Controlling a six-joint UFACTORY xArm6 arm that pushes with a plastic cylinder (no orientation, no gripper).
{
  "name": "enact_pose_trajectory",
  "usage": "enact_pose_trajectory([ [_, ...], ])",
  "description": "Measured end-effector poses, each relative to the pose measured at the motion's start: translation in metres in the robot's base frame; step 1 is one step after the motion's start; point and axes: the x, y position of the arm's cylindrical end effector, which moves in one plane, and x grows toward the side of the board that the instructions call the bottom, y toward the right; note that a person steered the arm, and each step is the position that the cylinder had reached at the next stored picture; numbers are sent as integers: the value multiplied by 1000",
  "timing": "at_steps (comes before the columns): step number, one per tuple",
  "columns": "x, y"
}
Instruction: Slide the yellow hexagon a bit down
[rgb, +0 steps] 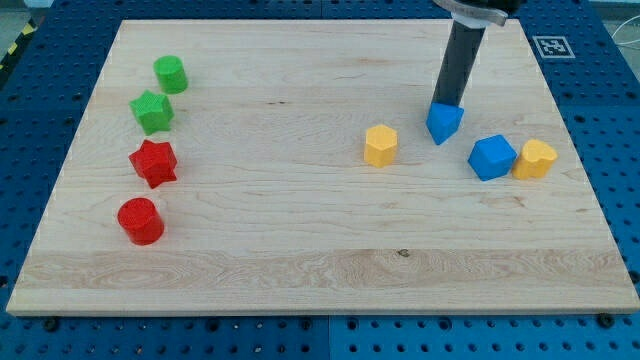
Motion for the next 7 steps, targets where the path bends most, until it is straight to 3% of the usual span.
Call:
enact_pose_trajectory([
  [3,44,-10],
  [7,-14,-44],
])
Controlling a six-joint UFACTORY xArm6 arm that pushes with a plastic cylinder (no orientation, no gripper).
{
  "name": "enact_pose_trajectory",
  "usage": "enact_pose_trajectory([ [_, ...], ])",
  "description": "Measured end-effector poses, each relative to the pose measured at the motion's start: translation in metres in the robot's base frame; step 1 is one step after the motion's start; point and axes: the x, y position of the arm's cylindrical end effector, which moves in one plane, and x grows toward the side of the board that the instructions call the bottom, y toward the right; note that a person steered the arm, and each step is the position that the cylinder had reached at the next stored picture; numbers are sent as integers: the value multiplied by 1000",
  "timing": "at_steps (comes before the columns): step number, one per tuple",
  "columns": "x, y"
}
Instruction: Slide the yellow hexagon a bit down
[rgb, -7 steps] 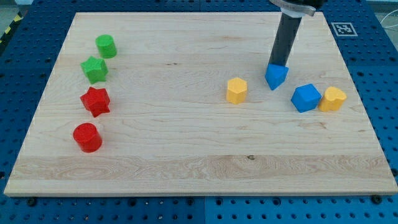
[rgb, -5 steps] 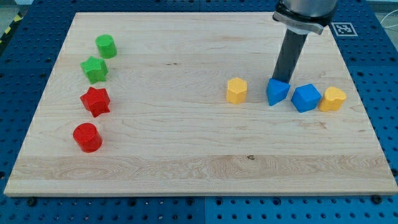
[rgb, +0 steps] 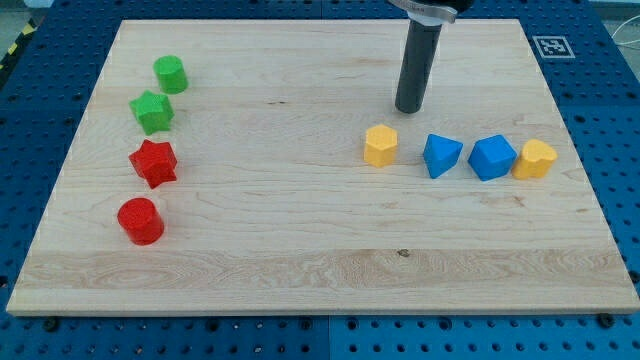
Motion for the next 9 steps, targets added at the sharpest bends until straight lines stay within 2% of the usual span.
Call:
enact_pose_trajectory([
  [2,0,15],
  [5,35,20],
  [6,28,19],
  [8,38,-33],
  [9,40,-39],
])
